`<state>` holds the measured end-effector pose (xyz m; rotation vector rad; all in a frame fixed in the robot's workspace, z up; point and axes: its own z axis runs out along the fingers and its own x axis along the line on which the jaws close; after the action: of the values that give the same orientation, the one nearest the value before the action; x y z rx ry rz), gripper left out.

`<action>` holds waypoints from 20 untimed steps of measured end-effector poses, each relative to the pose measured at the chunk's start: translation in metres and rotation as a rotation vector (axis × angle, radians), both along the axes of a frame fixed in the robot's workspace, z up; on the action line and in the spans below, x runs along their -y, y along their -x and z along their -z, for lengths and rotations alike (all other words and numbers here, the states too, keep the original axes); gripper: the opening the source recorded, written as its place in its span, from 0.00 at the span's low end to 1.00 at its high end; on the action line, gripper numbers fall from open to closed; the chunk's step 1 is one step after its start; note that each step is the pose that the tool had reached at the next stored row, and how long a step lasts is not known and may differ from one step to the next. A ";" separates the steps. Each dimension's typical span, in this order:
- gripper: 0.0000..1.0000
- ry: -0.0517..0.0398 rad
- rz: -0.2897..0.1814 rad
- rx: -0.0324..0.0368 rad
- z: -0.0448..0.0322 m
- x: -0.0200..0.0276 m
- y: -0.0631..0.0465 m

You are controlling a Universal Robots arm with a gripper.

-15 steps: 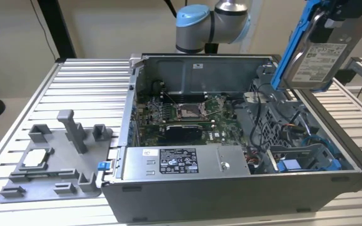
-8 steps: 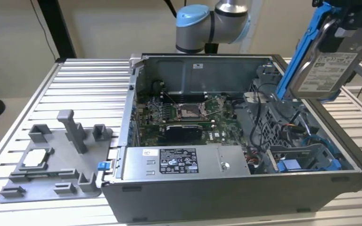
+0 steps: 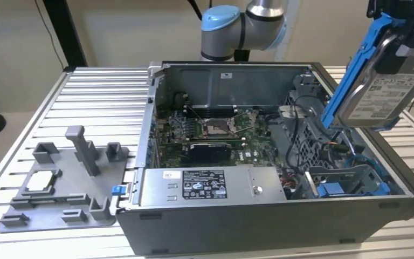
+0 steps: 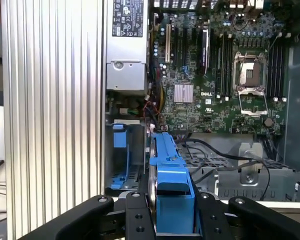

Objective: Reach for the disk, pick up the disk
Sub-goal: 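Pick up the disk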

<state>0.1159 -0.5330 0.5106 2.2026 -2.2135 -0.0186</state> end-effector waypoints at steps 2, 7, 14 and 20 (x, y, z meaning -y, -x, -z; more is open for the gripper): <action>0.00 0.0000 0.000 0.0000 0.0005 0.0063 0.001; 0.00 0.0000 0.000 0.0000 0.0017 0.0224 0.005; 0.00 0.0001 0.000 0.0000 0.0033 0.0452 0.009; 0.00 0.0001 0.000 0.0000 0.0035 0.0463 0.009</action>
<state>0.1066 -0.5793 0.5071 2.2026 -2.2134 -0.0184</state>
